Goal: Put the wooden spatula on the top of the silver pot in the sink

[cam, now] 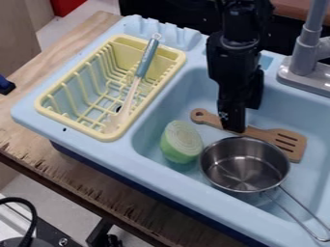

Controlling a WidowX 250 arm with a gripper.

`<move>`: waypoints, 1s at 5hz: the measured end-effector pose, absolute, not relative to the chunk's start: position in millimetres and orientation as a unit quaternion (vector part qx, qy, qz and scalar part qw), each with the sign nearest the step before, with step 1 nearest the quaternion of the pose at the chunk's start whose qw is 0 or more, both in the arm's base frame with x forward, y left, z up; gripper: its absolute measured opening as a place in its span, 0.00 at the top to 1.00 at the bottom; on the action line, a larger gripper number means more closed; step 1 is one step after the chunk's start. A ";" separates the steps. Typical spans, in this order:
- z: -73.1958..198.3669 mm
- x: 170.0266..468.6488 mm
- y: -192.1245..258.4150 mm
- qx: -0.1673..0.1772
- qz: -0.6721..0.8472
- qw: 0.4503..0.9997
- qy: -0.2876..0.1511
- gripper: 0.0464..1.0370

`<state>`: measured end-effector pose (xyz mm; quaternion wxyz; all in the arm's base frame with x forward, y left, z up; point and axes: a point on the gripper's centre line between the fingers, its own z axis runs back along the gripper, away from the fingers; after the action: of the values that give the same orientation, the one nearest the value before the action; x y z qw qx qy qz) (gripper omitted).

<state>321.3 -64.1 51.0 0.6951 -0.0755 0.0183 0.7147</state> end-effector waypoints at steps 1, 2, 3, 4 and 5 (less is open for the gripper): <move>52.4 320.8 -64.3 -0.073 0.708 0.703 0.011 0.09; 68.7 322.0 -70.3 -0.079 0.658 0.749 -0.023 0.09; 76.0 320.3 -73.4 -0.050 0.567 0.821 -0.044 0.06; 78.8 315.3 -77.7 -0.040 0.462 0.885 -0.042 0.06; 92.1 310.5 -83.4 -0.043 0.359 0.932 -0.005 0.06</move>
<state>310.5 -83.4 92.1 0.9322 -0.0433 -0.0054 0.3593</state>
